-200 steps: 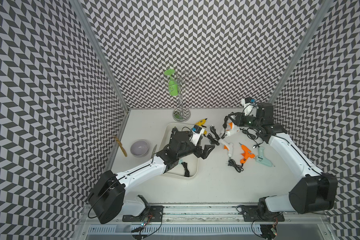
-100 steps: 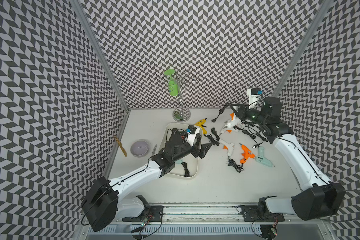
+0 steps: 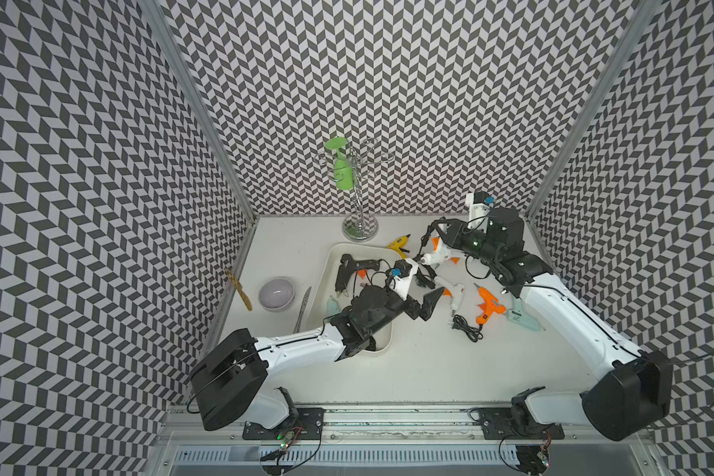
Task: Put the hot melt glue gun into the storage box
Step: Place the hot melt adhesive gun in the storage box.
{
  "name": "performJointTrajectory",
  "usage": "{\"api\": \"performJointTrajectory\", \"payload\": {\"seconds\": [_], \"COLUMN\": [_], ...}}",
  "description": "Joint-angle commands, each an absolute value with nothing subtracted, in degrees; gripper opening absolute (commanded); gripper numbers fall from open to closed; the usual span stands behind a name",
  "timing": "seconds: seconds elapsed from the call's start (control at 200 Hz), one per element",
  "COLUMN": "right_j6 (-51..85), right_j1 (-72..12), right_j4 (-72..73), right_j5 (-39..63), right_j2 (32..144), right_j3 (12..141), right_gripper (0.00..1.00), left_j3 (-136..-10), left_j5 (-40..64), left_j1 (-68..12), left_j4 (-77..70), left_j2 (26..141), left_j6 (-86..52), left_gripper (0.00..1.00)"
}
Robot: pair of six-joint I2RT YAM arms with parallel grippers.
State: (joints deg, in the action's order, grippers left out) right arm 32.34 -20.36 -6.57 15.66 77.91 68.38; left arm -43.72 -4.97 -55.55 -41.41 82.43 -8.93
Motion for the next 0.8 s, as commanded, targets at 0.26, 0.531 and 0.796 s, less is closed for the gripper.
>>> {"api": "performJointTrajectory", "payload": {"seconds": [0.26,0.531,0.796], "right_j6": [36.40,35.91,35.41], "right_j1": [-23.39,-25.01,-26.35], "right_j4": [0.38,0.13,-0.25], "right_j5": [12.96,12.57,12.47], "right_j2": [74.30,72.64,71.11], "right_j3": [66.58,64.47,62.66], "right_gripper": [0.09,0.08,0.08], "left_j3": [-51.03,-50.37,-51.03], "left_j5": [-11.56,-11.92,-12.04], "left_j1": [-56.01,-55.22,-54.84], "left_j4": [-48.04,-53.66,-53.83], "left_j2": [91.32,91.69,91.48], "left_j6": [-7.59,-9.01,-10.14], "left_gripper": [0.98,0.58,0.31]}}
